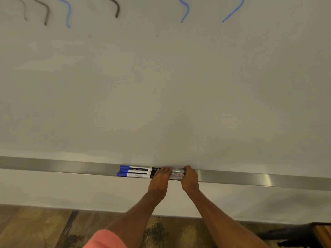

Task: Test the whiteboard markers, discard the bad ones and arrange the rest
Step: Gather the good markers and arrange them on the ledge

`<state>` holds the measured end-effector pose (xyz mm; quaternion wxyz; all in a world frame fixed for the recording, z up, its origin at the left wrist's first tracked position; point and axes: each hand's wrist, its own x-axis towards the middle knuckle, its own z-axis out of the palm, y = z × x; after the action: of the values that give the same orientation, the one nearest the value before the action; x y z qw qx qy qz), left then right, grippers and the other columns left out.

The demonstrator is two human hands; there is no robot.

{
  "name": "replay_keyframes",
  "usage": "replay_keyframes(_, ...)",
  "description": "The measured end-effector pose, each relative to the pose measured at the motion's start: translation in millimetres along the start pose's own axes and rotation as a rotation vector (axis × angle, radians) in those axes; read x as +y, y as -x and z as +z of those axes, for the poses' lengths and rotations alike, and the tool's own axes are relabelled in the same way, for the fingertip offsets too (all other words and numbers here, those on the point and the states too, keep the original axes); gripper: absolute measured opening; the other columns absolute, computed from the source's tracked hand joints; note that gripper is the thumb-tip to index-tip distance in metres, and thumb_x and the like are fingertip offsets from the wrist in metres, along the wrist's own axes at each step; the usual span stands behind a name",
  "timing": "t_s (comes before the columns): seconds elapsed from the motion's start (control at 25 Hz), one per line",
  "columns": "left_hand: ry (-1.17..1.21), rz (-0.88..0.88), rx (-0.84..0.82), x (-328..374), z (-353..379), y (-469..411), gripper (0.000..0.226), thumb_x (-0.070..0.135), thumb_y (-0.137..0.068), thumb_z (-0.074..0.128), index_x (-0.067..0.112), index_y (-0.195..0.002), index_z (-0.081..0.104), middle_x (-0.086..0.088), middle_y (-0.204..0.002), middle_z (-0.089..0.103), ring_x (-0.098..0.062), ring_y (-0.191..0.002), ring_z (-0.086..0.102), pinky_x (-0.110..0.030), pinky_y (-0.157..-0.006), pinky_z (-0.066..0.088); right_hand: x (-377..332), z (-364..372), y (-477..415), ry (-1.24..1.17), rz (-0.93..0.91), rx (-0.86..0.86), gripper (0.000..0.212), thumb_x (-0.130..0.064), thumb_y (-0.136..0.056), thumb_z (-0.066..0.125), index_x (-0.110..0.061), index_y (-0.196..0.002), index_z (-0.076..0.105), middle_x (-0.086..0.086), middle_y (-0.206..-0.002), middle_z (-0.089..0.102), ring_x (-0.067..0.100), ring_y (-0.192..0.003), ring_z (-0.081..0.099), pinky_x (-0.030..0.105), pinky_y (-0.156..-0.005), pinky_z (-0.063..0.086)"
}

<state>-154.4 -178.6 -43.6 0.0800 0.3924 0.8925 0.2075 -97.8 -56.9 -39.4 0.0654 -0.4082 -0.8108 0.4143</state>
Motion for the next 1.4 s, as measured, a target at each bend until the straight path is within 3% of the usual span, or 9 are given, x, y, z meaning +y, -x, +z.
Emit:
replay_keyframes(0.2,-0.098,0.020,-0.067,0.8,-3.4,-2.4,0.066,-0.013,-0.089,0.036,0.013,-0.148,0.021,-0.003,-0.156,0.020,-0.017,-0.145,0.011,-0.026,-0.116,0.000,-0.3,-1.3,0.1,-0.036,0.026,-0.004,0.024,0.011,-0.086,0.050,0.004,-0.110,0.052,0.023,-0.111,0.057,0.024,-0.092,0.059,0.029,-0.079,0.054)
replay_keyframes(0.32,-0.069,0.018,-0.079,3.1,-3.3,-3.2,0.067,-0.012,-0.088,0.038,0.014,-0.148,0.022,-0.002,-0.156,0.022,-0.017,-0.145,0.013,-0.028,-0.117,0.003,-1.7,-6.5,4.1,0.094,-0.015,0.016,0.022,-0.003,-0.092,0.051,-0.001,-0.114,0.051,0.017,-0.114,0.057,0.028,-0.103,0.058,0.036,-0.087,0.053)
replay_keyframes(0.56,-0.074,0.046,-0.102,28.4,-16.9,-9.1,0.044,0.009,-0.100,0.035,0.012,-0.143,0.033,-0.003,-0.152,0.031,-0.018,-0.141,0.024,-0.032,-0.116,0.010,6.0,-32.0,21.7,0.524,-0.218,0.131,0.031,-0.029,-0.100,0.036,-0.011,-0.122,0.048,0.007,-0.119,0.054,0.023,-0.109,0.051,0.034,-0.088,0.046)
replay_keyframes(0.68,-0.079,0.080,-0.111,45.7,-21.3,-12.2,0.041,0.018,-0.102,0.031,0.012,-0.143,0.033,-0.003,-0.151,0.033,-0.016,-0.140,0.027,-0.031,-0.115,0.012,14.5,-48.5,29.9,0.579,-0.269,0.214,0.035,-0.033,-0.100,0.035,-0.010,-0.119,0.053,0.008,-0.116,0.058,0.024,-0.107,0.054,0.034,-0.089,0.043)
replay_keyframes(0.76,-0.107,0.136,-0.108,60.2,-21.4,-13.7,0.039,0.020,-0.102,0.030,0.010,-0.139,0.039,-0.005,-0.145,0.042,-0.019,-0.133,0.037,-0.030,-0.111,0.021,21.9,-60.9,37.7,0.588,-0.275,0.267,0.037,-0.036,-0.100,0.035,-0.009,-0.115,0.055,0.009,-0.113,0.060,0.025,-0.104,0.056,0.035,-0.089,0.043)
replay_keyframes(0.88,-0.082,0.192,-0.105,87.3,-20.3,-14.9,0.038,0.029,-0.103,0.029,0.010,-0.130,0.047,-0.007,-0.131,0.055,-0.023,-0.119,0.050,-0.031,-0.102,0.031,33.7,-81.9,49.1,0.597,-0.235,0.306,0.040,-0.039,-0.100,0.034,-0.008,-0.116,0.054,0.009,-0.113,0.059,0.025,-0.105,0.055,0.035,-0.094,0.041)
replay_keyframes(1.0,-0.051,0.283,-0.116,118.5,-19.4,-16.5,0.040,0.031,-0.102,0.030,0.009,-0.130,0.048,-0.008,-0.129,0.057,-0.024,-0.118,0.052,-0.033,-0.103,0.033,42.9,-105.1,61.8,0.593,-0.125,0.333,0.047,-0.043,-0.100,0.028,-0.008,-0.127,0.047,0.008,-0.126,0.053,0.024,-0.118,0.049,0.036,-0.104,0.037)
replay_keyframes(1.2,-0.044,0.446,-0.116,172.3,-17.6,-13.9,0.043,0.030,-0.102,0.032,0.011,-0.140,0.036,-0.008,-0.147,0.039,-0.024,-0.134,0.036,-0.037,-0.112,0.028,61.7,-147.1,98.7,0.630,0.075,0.389,0.058,-0.046,-0.100,0.019,-0.009,-0.144,0.027,0.011,-0.151,0.029,0.027,-0.141,0.025,0.042,-0.117,0.022)
replay_keyframes(1.4,-0.081,0.627,-0.155,233.1,-2.6,-3.4,0.049,0.036,-0.102,0.029,0.012,-0.144,0.028,-0.007,-0.153,0.027,-0.024,-0.142,0.024,-0.039,-0.118,0.019,90.3,-189.0,136.4,0.610,0.272,0.479,0.061,-0.050,-0.100,0.015,-0.014,-0.149,0.016,0.008,-0.158,0.013,0.027,-0.145,0.011,0.043,-0.119,0.012)
